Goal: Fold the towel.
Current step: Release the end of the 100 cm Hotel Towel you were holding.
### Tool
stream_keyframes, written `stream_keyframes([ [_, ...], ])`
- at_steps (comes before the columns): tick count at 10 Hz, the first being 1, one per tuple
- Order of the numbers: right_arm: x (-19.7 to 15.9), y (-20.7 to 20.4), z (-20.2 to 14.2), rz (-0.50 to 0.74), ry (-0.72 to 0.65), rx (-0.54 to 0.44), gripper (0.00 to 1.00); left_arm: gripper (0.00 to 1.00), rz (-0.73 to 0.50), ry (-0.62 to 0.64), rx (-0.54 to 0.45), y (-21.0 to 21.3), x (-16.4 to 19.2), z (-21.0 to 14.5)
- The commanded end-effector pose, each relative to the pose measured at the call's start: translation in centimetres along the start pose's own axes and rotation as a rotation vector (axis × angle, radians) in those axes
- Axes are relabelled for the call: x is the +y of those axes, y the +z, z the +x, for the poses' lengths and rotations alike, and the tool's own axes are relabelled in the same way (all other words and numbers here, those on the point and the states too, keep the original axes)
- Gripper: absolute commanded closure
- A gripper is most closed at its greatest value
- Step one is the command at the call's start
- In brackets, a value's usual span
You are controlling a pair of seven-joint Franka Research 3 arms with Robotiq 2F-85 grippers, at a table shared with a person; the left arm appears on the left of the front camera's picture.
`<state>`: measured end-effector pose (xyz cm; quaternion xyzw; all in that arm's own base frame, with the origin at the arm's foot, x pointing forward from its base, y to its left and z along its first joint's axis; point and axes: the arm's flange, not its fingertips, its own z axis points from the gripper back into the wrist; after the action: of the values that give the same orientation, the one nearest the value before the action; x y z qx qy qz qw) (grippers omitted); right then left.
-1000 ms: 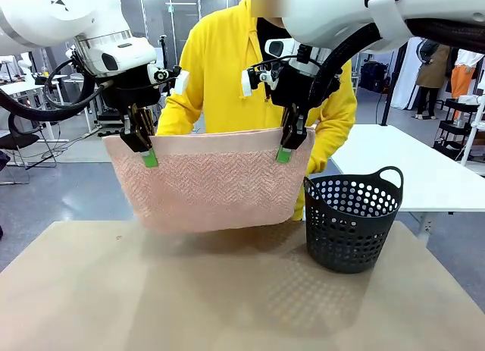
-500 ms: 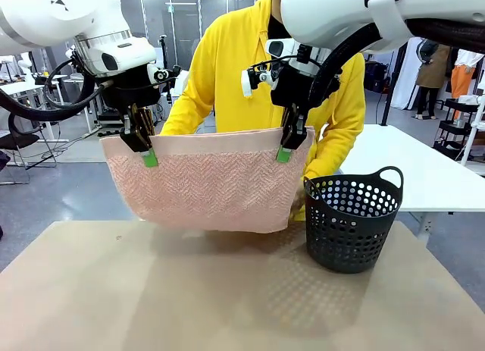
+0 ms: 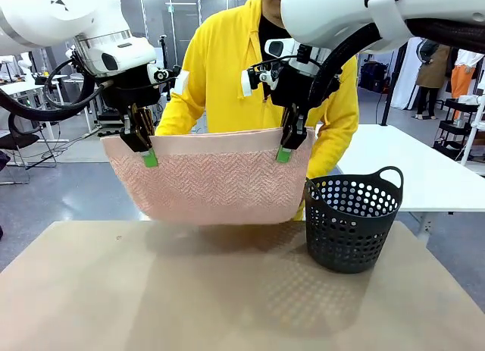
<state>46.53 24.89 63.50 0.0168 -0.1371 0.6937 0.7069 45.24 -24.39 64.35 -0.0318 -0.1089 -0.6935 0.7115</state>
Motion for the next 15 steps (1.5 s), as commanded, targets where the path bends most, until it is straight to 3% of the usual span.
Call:
stream_keyframes([
  [1,-0.06,0.05,-0.16,0.001,-0.001,0.001,1.00,1.00,0.003,0.001,-0.003,0.18,0.11,-0.02],
  [15,-0.06,0.05,-0.16,0.001,-0.001,0.001,1.00,1.00,0.003,0.001,-0.003,0.18,0.11,-0.02],
])
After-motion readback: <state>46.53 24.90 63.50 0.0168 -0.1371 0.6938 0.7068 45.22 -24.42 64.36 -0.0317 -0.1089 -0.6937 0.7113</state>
